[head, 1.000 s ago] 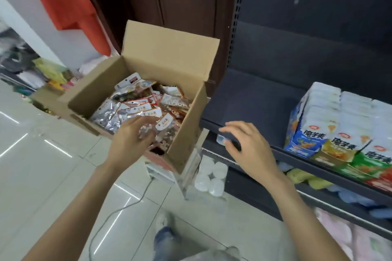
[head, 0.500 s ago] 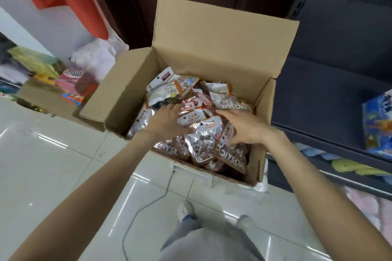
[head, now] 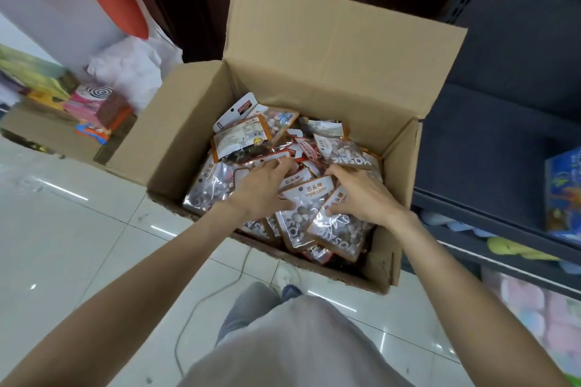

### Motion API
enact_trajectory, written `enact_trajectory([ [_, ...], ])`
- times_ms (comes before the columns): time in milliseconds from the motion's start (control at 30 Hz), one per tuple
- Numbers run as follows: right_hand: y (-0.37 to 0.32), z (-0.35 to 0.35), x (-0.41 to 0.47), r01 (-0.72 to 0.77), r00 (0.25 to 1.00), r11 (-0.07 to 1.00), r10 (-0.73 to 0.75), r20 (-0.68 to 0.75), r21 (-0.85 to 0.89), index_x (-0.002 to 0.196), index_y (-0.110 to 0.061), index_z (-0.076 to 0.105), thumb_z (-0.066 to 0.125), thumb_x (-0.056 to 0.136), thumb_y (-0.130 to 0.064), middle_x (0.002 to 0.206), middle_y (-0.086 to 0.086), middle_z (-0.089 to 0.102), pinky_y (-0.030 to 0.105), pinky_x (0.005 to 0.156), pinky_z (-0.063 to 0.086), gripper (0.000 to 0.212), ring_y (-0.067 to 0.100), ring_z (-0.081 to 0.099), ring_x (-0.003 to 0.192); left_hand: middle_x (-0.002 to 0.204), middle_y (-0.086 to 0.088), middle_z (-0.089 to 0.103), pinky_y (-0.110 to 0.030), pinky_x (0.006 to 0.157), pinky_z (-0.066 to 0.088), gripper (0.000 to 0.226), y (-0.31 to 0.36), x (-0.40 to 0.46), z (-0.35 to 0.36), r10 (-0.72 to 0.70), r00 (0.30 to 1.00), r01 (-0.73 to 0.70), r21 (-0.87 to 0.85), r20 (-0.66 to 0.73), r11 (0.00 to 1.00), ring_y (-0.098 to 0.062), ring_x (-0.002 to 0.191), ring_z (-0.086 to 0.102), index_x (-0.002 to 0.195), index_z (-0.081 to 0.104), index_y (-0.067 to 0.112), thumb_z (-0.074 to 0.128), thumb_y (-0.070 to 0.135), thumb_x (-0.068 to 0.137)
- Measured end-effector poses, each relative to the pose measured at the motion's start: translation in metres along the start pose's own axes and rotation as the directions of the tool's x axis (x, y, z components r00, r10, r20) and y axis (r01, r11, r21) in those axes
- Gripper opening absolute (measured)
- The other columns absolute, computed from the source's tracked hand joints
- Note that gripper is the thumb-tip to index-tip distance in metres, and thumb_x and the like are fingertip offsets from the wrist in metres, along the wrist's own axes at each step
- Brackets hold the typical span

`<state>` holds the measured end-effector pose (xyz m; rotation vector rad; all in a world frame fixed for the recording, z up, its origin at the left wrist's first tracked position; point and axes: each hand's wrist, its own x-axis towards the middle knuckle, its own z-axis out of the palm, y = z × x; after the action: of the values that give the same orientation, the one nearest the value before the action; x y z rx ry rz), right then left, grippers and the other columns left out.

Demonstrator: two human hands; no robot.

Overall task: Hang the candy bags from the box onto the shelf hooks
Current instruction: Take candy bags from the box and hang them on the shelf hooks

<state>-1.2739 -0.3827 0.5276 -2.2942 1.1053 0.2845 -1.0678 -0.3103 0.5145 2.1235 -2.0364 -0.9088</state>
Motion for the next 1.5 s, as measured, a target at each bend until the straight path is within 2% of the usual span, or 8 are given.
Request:
enact_trajectory([
  [100,-0.004,0.001,0.005,-0.036,0.995,0.998,0.041,-0.087,0.055,0.113,-0.029,0.047,0.079,0.076,-0.041,0.092,-0.008,0.062,0.032,0.068,0.045,0.05,0.009,0.055,0.076,0.137,-0.004,0.045,-0.043,0.104,0.037,0.064,-0.005,-0.007,-0.002,0.033,0.999,-0.03,0.093,-0.029,0.995,-0.029,0.128,0.038,0.134,0.037,0.027,0.07,0.044,0.082],
  [200,-0.01,0.008,0.011,-0.048,0.988,0.994,0.062,-0.144,0.099,0.109,-0.028,0.054,0.079,0.076,-0.04,0.112,-0.002,0.064,0.033,0.068,0.043,0.044,0.017,0.059,0.095,0.141,-0.004,0.038,-0.046,0.109,0.027,0.065,-0.015,-0.009,-0.011,0.046,0.998,-0.036,0.215,-0.044,0.976,-0.029,0.133,0.03,0.137,0.037,0.032,0.065,0.053,0.082],
  [800,-0.046,0.023,0.017,-0.153,0.942,0.844,0.282,-0.183,0.514,0.1,-0.028,0.048,0.081,0.077,-0.03,0.106,-0.008,0.06,0.03,0.077,0.042,0.04,0.013,0.056,0.097,0.13,-0.002,0.054,-0.044,0.103,0.04,0.038,-0.056,0.0,-0.019,0.223,0.975,-0.224,-0.072,-0.013,0.972,-0.023,0.122,0.046,0.117,0.063,0.021,0.073,0.034,0.083],
  [933,-0.039,0.011,-0.003,-0.091,0.819,0.739,0.437,-0.371,0.668,0.084,-0.035,0.05,0.079,0.079,-0.025,0.093,-0.01,0.062,0.031,0.072,0.045,0.031,0.015,0.06,0.089,0.116,0.0,0.061,-0.031,0.095,0.046,0.023,-0.05,-0.001,-0.03,0.167,0.97,-0.223,-0.365,-0.179,0.904,-0.015,0.109,0.057,0.105,0.067,0.015,0.072,0.024,0.085],
  [1033,-0.04,-0.012,-0.028,0.05,0.674,0.628,0.553,-0.49,0.777,0.083,-0.035,0.05,0.078,0.079,-0.021,0.09,-0.01,0.064,0.029,0.065,0.051,0.031,0.014,0.061,0.081,0.119,0.007,0.063,-0.02,0.092,0.046,0.037,-0.03,-0.014,-0.054,-0.028,0.971,-0.174,-0.775,-0.239,0.608,-0.003,0.112,0.058,0.12,0.059,0.018,0.068,0.026,0.085],
  [1133,-0.047,-0.038,-0.053,0.207,0.559,0.565,0.602,-0.57,0.799,0.086,-0.031,0.052,0.078,0.08,-0.018,0.093,-0.004,0.066,0.022,0.063,0.052,0.03,0.01,0.062,0.08,0.132,0.01,0.057,-0.008,0.086,0.045,0.058,-0.009,-0.023,-0.072,-0.007,0.979,-0.185,-0.904,-0.203,0.385,0.003,0.12,0.052,0.135,0.047,0.026,0.069,0.04,0.083],
  [1333,-0.058,-0.057,-0.092,0.456,0.571,0.265,0.644,-0.508,0.849,0.094,-0.02,0.054,0.073,0.075,-0.015,0.085,-0.006,0.073,0.023,0.062,0.055,0.028,0.01,0.069,0.076,0.123,0.029,0.059,-0.02,0.093,0.049,0.096,0.057,-0.025,-0.094,0.417,0.909,-0.174,-0.893,0.017,0.416,0.005,0.116,0.055,0.135,0.031,0.042,0.078,0.067,0.055],
  [1500,-0.043,-0.046,-0.127,0.425,0.28,0.402,0.794,-0.54,0.811,0.09,-0.02,0.055,0.075,0.08,-0.008,0.076,-0.007,0.069,0.019,0.057,0.051,0.026,0.003,0.064,0.065,0.126,0.017,0.061,-0.034,0.097,0.049,0.081,0.109,-0.027,-0.077,0.512,0.858,-0.208,-0.887,0.037,0.412,-0.009,0.117,0.059,0.137,0.034,0.04,0.078,0.03,0.069],
])
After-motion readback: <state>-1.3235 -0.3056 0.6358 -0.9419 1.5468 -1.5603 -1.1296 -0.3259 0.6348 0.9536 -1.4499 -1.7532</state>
